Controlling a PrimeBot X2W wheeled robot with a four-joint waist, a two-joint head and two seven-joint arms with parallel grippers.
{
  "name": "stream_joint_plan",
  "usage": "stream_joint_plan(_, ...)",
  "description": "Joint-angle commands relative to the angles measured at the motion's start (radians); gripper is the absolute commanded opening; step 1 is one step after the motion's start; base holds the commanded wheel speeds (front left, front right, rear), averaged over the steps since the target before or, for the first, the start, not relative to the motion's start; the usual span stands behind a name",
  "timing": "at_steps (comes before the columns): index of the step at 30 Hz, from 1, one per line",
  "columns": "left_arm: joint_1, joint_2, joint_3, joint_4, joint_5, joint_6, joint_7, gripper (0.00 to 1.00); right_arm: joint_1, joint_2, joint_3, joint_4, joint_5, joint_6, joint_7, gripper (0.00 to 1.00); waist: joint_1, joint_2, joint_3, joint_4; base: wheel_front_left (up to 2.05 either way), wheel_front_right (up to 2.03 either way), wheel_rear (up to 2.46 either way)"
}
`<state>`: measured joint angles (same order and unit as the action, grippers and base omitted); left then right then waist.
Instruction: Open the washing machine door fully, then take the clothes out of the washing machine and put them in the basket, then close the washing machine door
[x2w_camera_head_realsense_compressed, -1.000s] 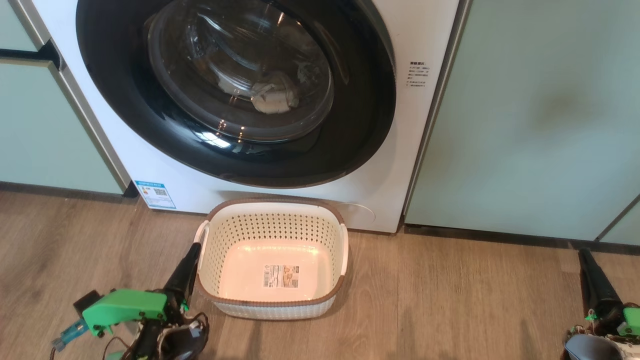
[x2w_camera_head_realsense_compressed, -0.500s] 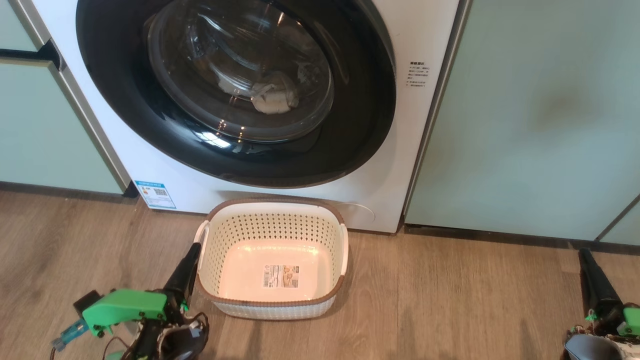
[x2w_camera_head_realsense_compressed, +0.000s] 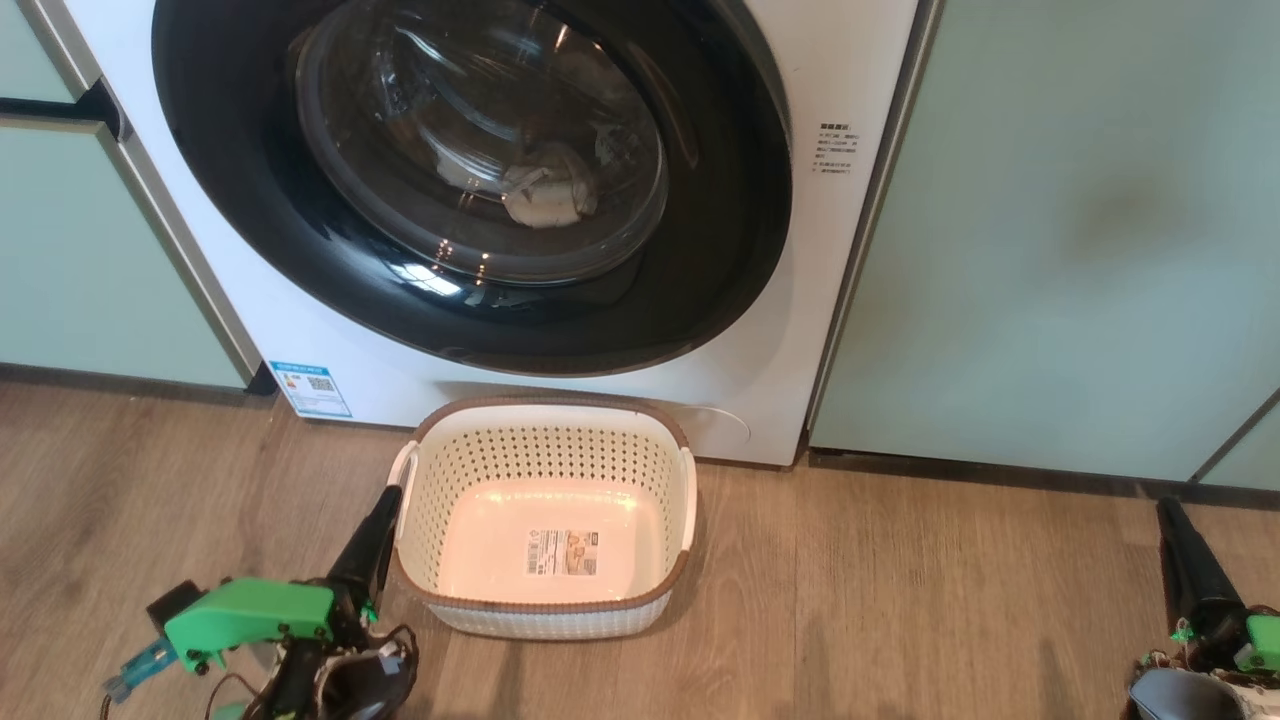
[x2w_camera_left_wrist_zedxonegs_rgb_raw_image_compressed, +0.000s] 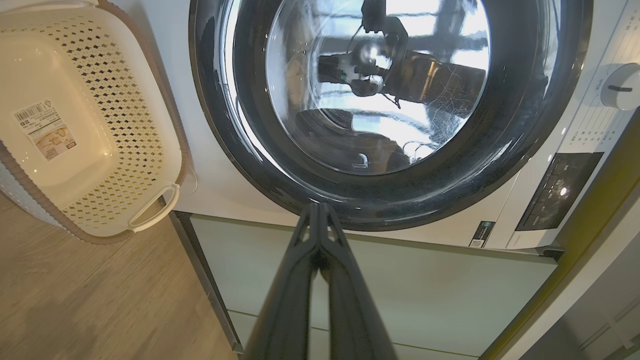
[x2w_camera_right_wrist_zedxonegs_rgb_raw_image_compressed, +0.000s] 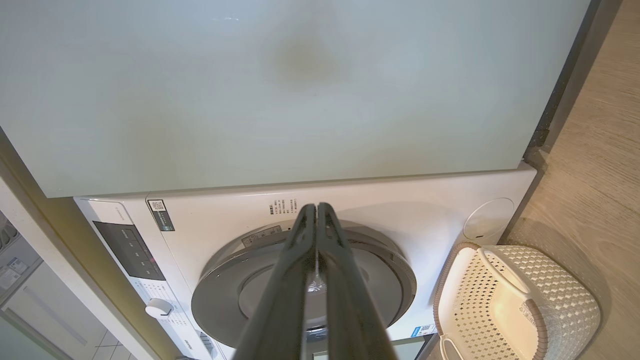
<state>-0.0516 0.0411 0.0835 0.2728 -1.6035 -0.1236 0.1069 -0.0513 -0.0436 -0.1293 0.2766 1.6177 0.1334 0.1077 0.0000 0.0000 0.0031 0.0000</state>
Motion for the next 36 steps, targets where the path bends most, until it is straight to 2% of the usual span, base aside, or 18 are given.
stream_joint_plan(1,-0.056,0.009,0.03,-0.028,-0.005,-0.007,0.006,0.0,-0.057,-0.007,0.016,-0.032,-0.009,-0.003,0.005,0.0,0.0,0.0,0.0,0.0,0.0,0.0,0.0)
stream_joint_plan(25,-0.056,0.009,0.03,-0.028,-0.005,-0.007,0.006,0.0,-0.057,-0.007,0.016,-0.032,-0.009,-0.003,0.005,0.0,0.0,0.0,0.0,0.0,0.0,0.0,0.0)
stream_joint_plan(26,0.0,0.0,0.0,0.0,0.0,0.0,0.0,1.0,0.0,0.0,0.0,0.0,0.0,0.0,0.0,1.0,0.0,0.0,0.0,0.0,0.0,0.0,0.0)
stream_joint_plan(30,0.02,-0.003,-0.002,0.037,0.001,0.004,-0.001,1.0,0.018,0.01,0.004,0.04,0.0,0.0,-0.001,1.0,0.0,0.0,0.0,0.0,0.0,0.0,0.0)
stream_joint_plan(36,0.012,-0.002,-0.007,0.028,0.006,0.003,-0.01,1.0,0.012,0.009,0.007,0.033,-0.006,0.0,-0.008,1.0,0.0,0.0,0.001,0.0,0.0,0.0,0.0)
